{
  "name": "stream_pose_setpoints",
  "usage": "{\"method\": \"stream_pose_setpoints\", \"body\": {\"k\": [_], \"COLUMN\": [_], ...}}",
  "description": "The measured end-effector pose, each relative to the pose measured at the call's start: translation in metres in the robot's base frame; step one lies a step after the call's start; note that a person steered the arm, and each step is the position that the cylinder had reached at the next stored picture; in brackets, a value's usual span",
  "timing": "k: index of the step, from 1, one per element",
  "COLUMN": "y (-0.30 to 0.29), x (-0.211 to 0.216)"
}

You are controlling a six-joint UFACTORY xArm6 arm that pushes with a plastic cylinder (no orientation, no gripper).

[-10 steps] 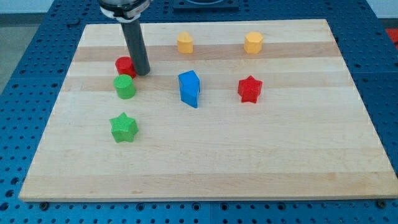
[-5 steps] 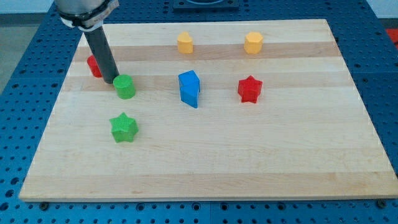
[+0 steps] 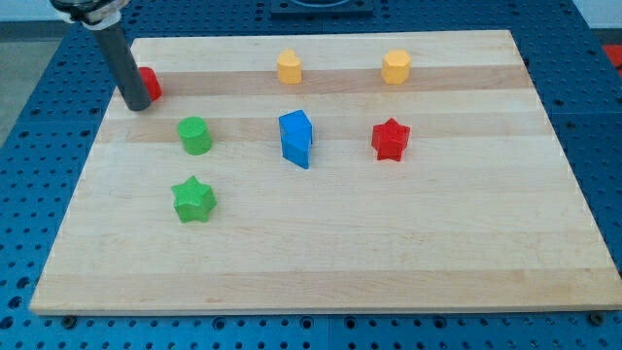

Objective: Push red circle to top left

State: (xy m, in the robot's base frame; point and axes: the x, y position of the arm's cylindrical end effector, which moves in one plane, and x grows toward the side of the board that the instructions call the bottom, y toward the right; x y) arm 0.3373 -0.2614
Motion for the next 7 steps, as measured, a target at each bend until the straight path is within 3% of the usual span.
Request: {"method": "stream_pose_setpoints", "body": {"k": [2, 5, 7], "y": [0.016, 0.050, 0.055], "x": [-0.028, -0.020, -0.063]}}
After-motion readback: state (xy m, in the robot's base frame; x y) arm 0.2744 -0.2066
